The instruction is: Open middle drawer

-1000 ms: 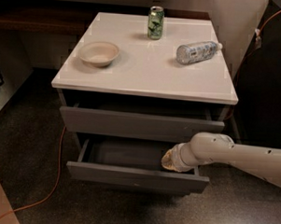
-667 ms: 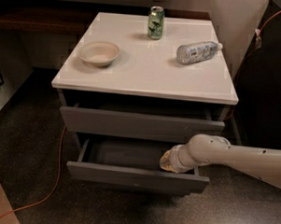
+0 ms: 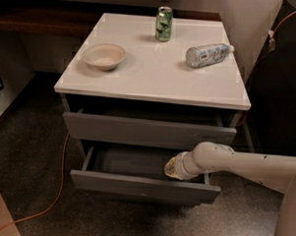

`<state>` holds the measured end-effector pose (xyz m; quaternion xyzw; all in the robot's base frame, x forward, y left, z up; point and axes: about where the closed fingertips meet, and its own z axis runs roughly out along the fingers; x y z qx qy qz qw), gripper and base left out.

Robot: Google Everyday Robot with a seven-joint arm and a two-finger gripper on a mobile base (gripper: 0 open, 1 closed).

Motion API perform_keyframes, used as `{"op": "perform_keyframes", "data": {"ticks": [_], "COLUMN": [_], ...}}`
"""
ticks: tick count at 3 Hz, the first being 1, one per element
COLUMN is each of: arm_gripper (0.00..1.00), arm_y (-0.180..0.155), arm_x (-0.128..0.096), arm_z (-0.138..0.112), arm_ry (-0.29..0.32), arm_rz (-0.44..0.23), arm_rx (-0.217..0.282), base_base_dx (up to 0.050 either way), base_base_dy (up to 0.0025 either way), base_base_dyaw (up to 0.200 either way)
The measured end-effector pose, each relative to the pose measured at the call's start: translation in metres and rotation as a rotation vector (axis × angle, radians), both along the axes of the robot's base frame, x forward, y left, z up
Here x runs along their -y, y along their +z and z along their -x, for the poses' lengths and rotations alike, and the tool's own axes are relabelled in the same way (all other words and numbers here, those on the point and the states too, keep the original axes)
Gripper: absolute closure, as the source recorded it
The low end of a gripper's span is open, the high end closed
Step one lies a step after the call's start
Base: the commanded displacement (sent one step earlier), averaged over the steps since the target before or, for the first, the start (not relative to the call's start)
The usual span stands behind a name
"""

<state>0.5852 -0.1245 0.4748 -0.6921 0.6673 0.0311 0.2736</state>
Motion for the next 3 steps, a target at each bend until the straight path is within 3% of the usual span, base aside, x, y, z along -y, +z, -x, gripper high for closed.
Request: {"op": "perform_keyframes", "data": {"ticks": [1, 3], "arm_gripper": [1.00, 1.00], "arm_y": [-0.012, -0.051], "arm_x": [-0.003, -0.012], "arm_z": [-0.013, -0.009], "arm_ry": [-0.008, -0.004], "arm_rz": [0.002, 0.011], "arm_rx": [-0.008, -0.098], "base_base_dx": [0.000, 0.000], "base_base_dy": [0.00000, 0.00000], "base_base_dyaw": [0.000, 0.000]}}
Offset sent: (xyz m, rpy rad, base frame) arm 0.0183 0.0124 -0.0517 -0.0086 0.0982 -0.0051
